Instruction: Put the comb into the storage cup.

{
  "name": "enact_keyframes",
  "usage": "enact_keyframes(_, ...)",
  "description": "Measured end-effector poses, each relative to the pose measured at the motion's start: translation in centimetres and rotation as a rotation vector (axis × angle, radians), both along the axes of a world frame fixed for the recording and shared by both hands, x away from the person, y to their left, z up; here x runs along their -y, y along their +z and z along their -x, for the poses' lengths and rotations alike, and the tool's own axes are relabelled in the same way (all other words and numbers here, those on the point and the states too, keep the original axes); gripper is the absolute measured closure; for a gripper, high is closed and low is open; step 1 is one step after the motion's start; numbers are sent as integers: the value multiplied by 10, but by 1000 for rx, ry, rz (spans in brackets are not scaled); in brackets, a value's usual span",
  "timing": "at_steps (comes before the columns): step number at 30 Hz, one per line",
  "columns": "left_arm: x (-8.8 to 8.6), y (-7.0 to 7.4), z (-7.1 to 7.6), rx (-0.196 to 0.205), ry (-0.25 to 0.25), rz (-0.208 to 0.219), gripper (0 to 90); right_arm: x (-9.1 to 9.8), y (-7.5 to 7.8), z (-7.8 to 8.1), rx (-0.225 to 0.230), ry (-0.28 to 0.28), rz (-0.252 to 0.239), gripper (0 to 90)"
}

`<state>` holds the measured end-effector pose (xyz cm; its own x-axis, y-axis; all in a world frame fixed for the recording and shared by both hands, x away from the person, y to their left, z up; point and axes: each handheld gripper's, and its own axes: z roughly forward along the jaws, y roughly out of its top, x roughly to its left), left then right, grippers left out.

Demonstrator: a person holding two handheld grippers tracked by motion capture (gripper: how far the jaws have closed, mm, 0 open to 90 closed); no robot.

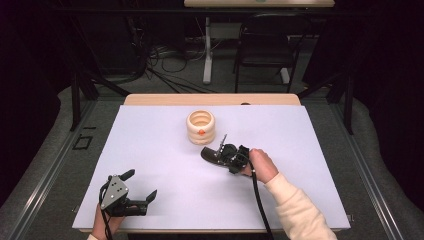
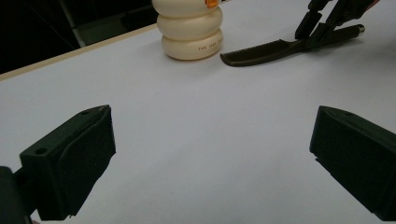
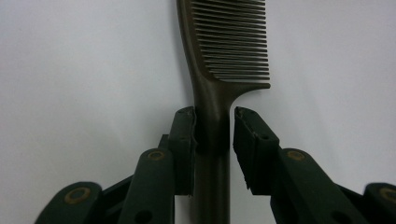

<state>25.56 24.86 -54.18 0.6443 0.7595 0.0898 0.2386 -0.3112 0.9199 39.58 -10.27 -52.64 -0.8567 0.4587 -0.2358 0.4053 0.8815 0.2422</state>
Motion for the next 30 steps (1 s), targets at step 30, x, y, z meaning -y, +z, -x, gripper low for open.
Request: enact_keyframes(30, 1, 0, 0, -4, -1, 0, 3, 7, 5, -2, -59, -47, -76, 718)
